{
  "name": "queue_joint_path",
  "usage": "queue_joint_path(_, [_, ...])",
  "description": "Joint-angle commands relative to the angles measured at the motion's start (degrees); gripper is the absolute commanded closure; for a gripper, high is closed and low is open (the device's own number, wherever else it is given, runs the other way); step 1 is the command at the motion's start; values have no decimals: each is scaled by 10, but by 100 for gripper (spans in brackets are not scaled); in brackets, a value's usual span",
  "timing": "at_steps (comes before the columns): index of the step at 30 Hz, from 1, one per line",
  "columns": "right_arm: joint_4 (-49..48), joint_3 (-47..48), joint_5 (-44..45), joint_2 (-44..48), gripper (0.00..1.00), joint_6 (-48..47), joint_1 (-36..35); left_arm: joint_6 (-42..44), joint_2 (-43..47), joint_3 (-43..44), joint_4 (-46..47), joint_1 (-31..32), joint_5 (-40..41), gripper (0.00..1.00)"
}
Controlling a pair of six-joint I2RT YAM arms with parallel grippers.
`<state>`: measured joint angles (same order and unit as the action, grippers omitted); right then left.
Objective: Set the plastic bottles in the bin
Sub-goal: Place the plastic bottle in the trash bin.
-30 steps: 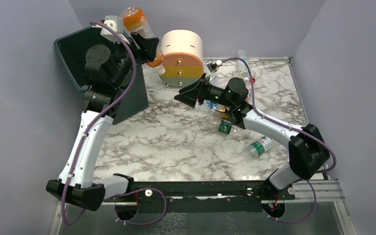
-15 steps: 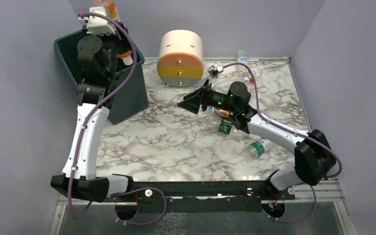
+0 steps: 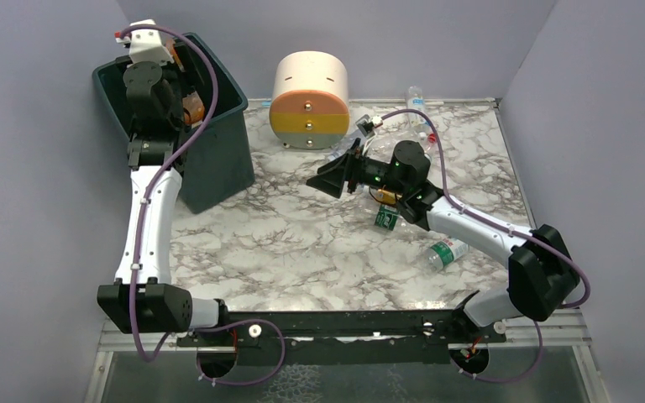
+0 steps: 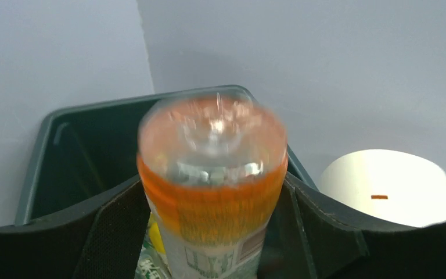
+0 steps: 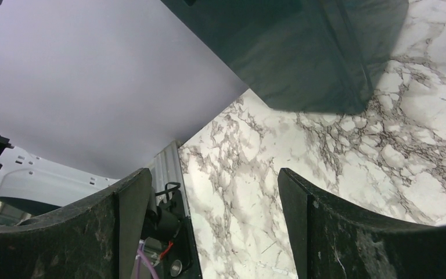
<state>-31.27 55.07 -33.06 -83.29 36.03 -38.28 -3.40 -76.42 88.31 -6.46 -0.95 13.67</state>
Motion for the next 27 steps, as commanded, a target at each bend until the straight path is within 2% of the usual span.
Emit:
queue_joint_path(1, [19, 3, 14, 17, 17, -18, -2, -34, -7, 7, 9, -26, -8, 16])
queue_joint_path(4, [26, 5, 15, 18, 17, -24, -2, -40, -17, 23, -7, -30, -14, 8])
queue_joint_path(8, [51, 12, 30, 20, 16, -37, -1, -54, -21, 51, -36, -30, -35, 6])
queue_joint_path(12, [109, 28, 65, 22, 16, -66, -1, -73, -37, 114, -101, -30, -84, 4])
queue_joint_path(16, [199, 49, 145, 22, 14, -98, 3, -102, -44, 154, -158, -29, -158, 1])
queue_joint_path(22, [333, 82, 280, 7, 9, -135, 8, -135, -37, 160, -206, -12, -257, 1])
queue_joint_path(27, [424, 94, 399, 4, 3, -127, 12, -149, -26, 148, -223, 27, -291, 1])
